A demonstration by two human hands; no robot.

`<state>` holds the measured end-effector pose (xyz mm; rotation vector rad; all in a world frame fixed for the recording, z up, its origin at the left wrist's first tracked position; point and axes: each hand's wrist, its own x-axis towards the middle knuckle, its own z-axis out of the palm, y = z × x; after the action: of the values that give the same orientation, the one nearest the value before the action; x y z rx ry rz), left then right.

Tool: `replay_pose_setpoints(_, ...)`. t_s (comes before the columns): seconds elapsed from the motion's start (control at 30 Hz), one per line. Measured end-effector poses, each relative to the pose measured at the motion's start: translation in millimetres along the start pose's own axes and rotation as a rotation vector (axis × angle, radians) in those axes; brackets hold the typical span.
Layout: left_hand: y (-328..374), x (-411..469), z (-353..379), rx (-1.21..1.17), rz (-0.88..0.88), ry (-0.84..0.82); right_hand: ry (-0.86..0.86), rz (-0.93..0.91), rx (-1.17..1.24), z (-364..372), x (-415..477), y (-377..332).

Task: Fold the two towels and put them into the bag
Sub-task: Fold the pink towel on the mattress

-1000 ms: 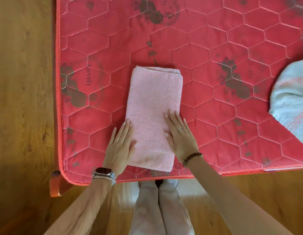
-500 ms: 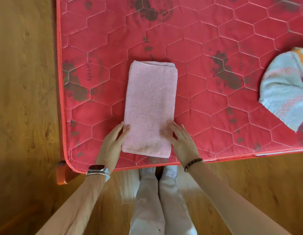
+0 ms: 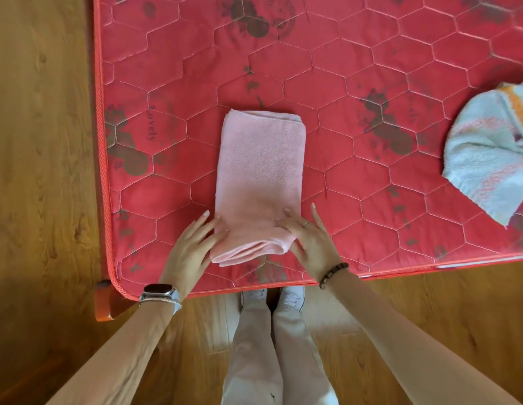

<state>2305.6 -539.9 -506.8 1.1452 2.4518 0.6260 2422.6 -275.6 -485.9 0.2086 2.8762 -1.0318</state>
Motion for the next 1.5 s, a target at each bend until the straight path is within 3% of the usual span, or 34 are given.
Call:
replay_pose_setpoints(0.13, 10, 14, 2, -0.152, 0.008, 0.061, 0.045, 0.219, 0.221, -7, 12, -3)
replay_pose_setpoints(0.33, 40, 38, -6, -0.357, -0.081, 0.332, 0.186, 0.380, 0.410, -23, 21, -5)
replay_pose_setpoints(0.43, 52, 51, -16, -0.584, -0.246, 0.350, 0.259, 0.435, 0.472, -32, 31, -5)
replay_pose_setpoints(0.63, 57, 96, -28, -0.785, -0.368, 0.367, 0.358, 0.606, 0.590, -44, 69, -3)
replay_pose_setpoints(0.8, 48, 143, -24, -0.660, -0.462, 0.423, 0.338, 0.726, 0.557, -43, 96, 13)
replay_pose_setpoints(1.13, 28, 179, 0, -0.246, -0.564, 0.337, 0.289, 0.876, 0.341, -42, 117, 29)
replay_pose_setpoints(1.4, 29, 185, 2, -0.318, -0.579, 0.384, 0.361, 0.916, 0.367, -37, 117, 35)
replay_pose_setpoints(1.5, 36, 186, -3, -0.384, -0.551, 0.485, 0.384, 0.931, 0.333, -37, 116, 30)
